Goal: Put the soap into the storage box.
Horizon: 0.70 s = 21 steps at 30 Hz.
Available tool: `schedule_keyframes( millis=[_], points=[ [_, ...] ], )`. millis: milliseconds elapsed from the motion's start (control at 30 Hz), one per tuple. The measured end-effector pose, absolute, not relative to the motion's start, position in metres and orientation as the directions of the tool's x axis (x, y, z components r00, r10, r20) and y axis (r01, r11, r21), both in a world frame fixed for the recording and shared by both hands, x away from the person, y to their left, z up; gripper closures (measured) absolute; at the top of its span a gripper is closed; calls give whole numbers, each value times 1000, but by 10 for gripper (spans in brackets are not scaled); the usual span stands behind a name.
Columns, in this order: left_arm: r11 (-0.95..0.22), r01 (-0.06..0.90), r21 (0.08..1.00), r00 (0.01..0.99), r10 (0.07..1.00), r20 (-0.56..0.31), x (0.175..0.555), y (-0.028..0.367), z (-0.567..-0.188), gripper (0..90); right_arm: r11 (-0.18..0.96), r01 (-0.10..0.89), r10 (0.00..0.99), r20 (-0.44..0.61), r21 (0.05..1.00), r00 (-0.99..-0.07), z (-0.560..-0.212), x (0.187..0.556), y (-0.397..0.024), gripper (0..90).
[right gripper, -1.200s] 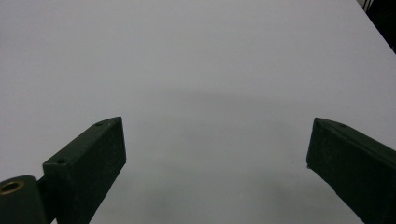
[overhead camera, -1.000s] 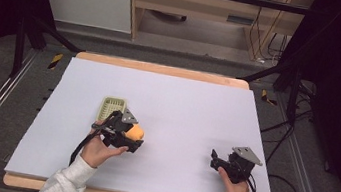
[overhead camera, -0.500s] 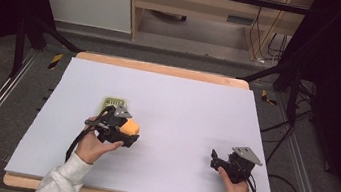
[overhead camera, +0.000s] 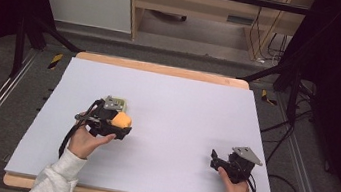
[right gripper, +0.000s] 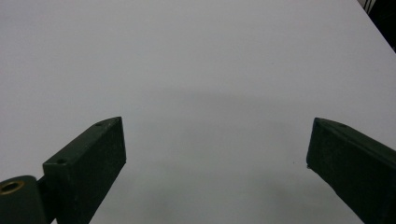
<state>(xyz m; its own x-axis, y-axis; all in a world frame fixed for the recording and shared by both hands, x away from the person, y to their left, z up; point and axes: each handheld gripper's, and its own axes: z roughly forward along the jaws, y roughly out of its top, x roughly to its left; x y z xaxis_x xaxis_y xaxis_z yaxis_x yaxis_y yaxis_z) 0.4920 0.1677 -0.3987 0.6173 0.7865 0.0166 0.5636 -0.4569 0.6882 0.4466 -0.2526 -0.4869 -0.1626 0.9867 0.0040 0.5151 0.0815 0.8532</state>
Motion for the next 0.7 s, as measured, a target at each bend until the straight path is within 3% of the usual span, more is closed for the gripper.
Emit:
schedule_keyframes(
  millis=[700],
  points=[
    [-398,605,690,538,843,14,515,193,-401,249,82,517,986,4,852,-165,-487,447,-253,52]
  ],
)
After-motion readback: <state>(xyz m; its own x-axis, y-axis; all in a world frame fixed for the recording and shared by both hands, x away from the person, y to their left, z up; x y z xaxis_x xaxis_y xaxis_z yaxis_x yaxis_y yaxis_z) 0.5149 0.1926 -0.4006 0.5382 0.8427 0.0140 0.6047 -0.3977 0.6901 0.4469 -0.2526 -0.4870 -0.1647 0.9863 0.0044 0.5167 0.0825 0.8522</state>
